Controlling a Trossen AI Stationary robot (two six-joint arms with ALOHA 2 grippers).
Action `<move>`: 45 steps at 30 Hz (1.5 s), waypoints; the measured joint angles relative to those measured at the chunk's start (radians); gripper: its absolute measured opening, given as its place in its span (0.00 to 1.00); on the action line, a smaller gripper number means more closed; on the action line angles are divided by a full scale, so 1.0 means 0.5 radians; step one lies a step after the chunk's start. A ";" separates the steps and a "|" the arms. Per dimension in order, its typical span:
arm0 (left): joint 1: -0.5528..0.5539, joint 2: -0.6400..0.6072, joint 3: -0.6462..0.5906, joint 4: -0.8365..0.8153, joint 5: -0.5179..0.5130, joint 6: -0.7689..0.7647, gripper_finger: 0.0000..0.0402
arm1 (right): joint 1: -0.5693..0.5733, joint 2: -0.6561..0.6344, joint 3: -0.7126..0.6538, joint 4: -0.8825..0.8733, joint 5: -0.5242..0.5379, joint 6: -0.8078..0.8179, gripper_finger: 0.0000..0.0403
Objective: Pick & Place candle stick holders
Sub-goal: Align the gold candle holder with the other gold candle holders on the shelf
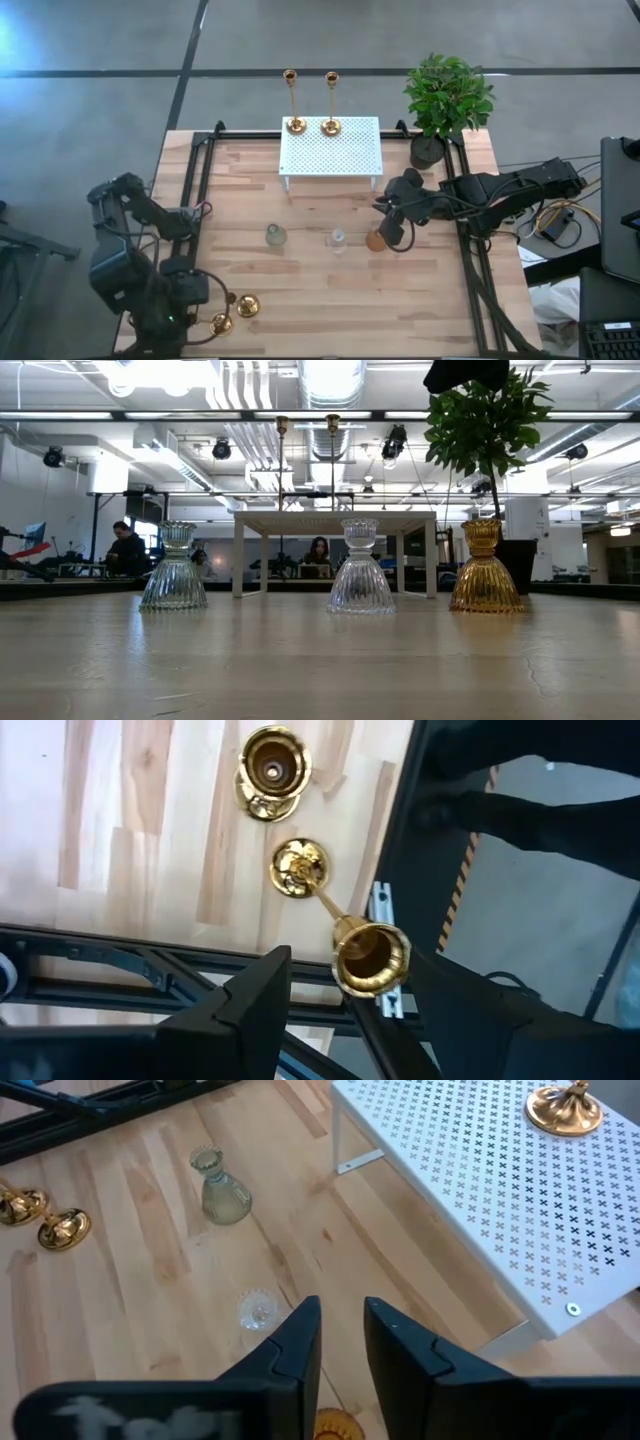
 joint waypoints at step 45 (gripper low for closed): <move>0.000 -0.012 -0.245 0.106 0.073 0.019 0.41 | 0.001 0.002 0.000 -0.002 0.004 -0.013 0.16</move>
